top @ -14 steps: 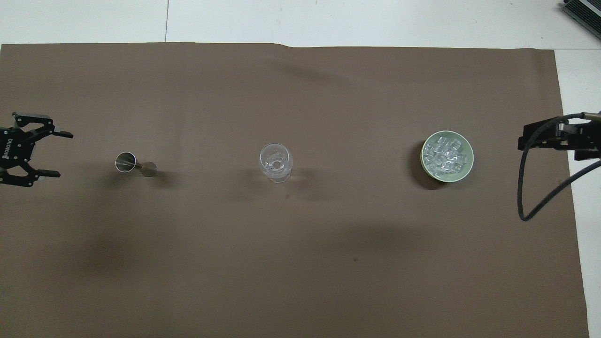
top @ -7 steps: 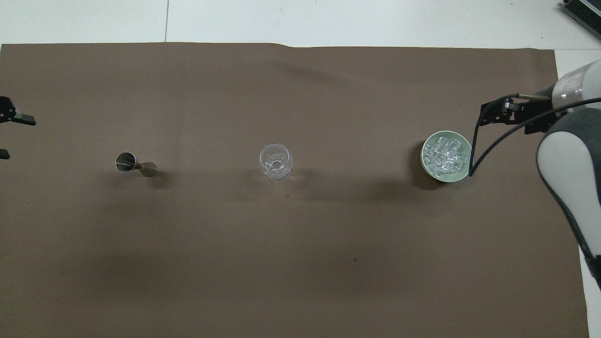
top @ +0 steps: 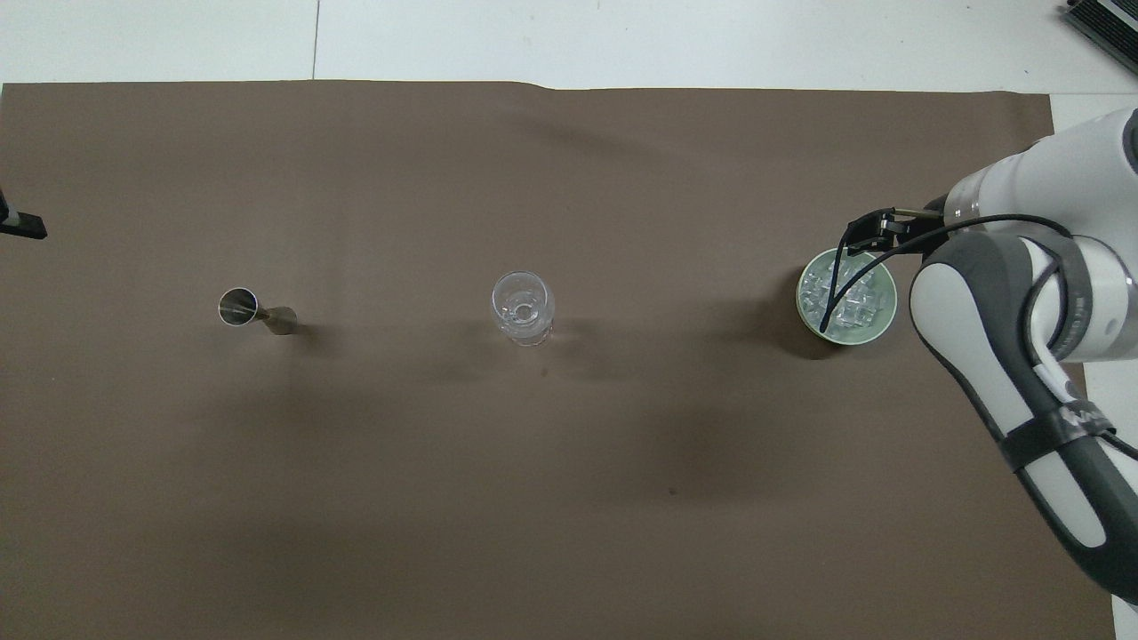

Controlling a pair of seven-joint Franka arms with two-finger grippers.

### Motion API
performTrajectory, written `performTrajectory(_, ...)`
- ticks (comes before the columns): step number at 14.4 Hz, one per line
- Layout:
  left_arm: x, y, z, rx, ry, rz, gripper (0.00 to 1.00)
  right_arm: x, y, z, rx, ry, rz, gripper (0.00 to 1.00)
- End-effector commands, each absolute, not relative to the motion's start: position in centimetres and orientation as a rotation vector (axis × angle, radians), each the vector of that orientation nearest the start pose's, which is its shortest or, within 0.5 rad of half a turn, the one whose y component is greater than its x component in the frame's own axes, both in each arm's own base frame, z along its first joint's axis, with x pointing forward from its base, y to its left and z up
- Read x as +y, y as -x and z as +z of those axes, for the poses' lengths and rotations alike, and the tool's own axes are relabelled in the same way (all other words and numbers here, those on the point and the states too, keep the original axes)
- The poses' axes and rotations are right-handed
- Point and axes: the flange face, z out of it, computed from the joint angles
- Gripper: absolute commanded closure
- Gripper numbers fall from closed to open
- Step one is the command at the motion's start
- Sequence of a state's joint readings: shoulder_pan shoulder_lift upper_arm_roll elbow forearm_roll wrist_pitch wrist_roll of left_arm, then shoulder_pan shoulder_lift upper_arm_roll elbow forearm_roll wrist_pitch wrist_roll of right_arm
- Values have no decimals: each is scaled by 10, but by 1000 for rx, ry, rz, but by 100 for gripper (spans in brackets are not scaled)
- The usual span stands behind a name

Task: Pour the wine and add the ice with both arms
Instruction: 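Reach the right gripper down into the ice tin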

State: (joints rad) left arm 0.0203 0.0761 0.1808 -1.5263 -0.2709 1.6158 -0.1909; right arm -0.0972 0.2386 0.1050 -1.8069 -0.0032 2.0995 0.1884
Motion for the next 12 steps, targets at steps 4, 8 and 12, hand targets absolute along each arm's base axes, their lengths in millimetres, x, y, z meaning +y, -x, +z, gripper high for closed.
performTrajectory(4, 16, -553, 668, -353, 3247, -26, 0, 6, -603, 362, 292, 3091, -70, 16)
performTrajectory(8, -36, -542, 673, -153, 3183, -4, 0, 4, -608, 340, 296, 3084, -96, 17)
performTrajectory(12, -45, -539, 655, 48, 3162, 53, 0, 4, -610, 332, 300, 3081, -108, 17)
